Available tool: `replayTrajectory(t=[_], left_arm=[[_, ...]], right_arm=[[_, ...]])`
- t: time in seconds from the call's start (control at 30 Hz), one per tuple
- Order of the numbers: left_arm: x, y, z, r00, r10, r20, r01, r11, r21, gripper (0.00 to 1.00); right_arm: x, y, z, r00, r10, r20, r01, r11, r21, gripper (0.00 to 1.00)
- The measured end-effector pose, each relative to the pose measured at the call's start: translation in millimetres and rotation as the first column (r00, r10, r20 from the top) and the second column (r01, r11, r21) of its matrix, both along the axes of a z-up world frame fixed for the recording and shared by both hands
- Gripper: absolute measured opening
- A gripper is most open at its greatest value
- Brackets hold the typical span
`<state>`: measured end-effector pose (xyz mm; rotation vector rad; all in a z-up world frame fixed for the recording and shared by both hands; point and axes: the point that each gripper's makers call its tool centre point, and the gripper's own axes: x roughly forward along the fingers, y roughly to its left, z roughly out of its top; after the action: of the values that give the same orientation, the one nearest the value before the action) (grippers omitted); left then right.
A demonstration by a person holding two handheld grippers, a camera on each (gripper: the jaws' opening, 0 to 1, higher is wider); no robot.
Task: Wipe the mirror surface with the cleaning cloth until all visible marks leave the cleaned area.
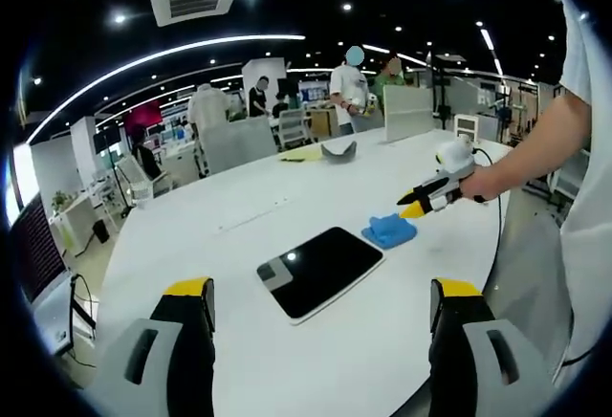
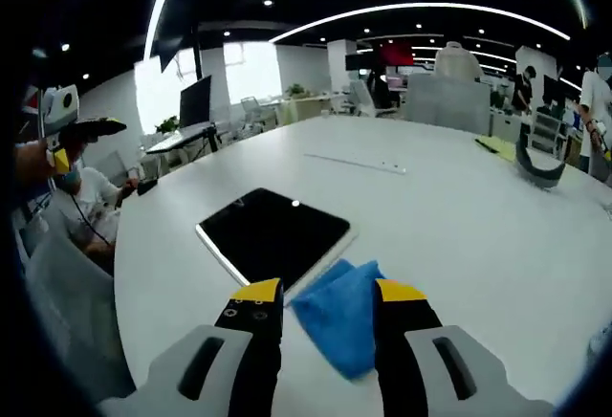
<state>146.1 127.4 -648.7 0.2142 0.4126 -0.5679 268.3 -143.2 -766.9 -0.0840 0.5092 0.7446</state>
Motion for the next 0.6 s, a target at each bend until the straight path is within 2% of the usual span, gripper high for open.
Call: replayTrajectory(t=[0.1, 0.17, 0.27, 0.3, 0.33, 0.4, 0.53, 0.6], left_arm=[[0.5, 1.3, -0.9, 1.000, -0.010, 0.001, 0.010, 1.000, -0.003, 0.94], [0.7, 2.4, -1.7, 1.000, -0.016, -0.002, 0.016, 1.000, -0.009, 0.94], [0.6, 4.6, -1.7, 1.000, -0.021, -0.003, 0.021, 1.000, -0.020, 0.94], [-0.2, 4.8, -0.7, 1.000, -0.023, 0.000, 0.023, 0.999, -0.023, 0.94], [-1.2, 5.4, 0.3, 1.000, -0.027, 0.005, 0.027, 0.999, -0.030, 0.94], [-3.2, 7.4, -2.7, 1.000, -0.030, -0.006, 0.030, 0.999, -0.032, 0.95], [-8.5, 10.7, -4.2, 0.999, -0.041, -0.006, 0.041, 0.999, -0.033, 0.95], [-11.0, 12.7, -4.4, 0.999, -0.047, -0.001, 0.047, 0.999, -0.028, 0.94]], right_arm=[[-16.1, 8.9, 19.3, 0.999, 0.023, 0.024, -0.022, 1.000, -0.013, 0.36], [-25.0, 14.8, 32.4, 1.000, 0.017, 0.018, -0.018, 1.000, 0.021, 0.42], [-43.5, 24.9, 47.6, 0.999, 0.037, 0.027, -0.037, 0.999, 0.021, 0.49], [-48.9, 28.3, 49.4, 0.999, 0.043, 0.023, -0.044, 0.999, 0.019, 0.54], [-56.5, 32.6, 50.7, 0.997, 0.069, 0.043, -0.068, 0.998, -0.013, 0.61], [-70.2, 41.4, 50.1, 0.987, 0.136, 0.079, -0.131, 0.989, -0.071, 0.64], [-82.3, 52.7, 51.9, 0.994, 0.101, 0.044, -0.101, 0.995, 0.005, 0.68], [-83.9, 54.3, 55.3, 0.996, 0.078, 0.045, -0.079, 0.997, 0.024, 0.70]])
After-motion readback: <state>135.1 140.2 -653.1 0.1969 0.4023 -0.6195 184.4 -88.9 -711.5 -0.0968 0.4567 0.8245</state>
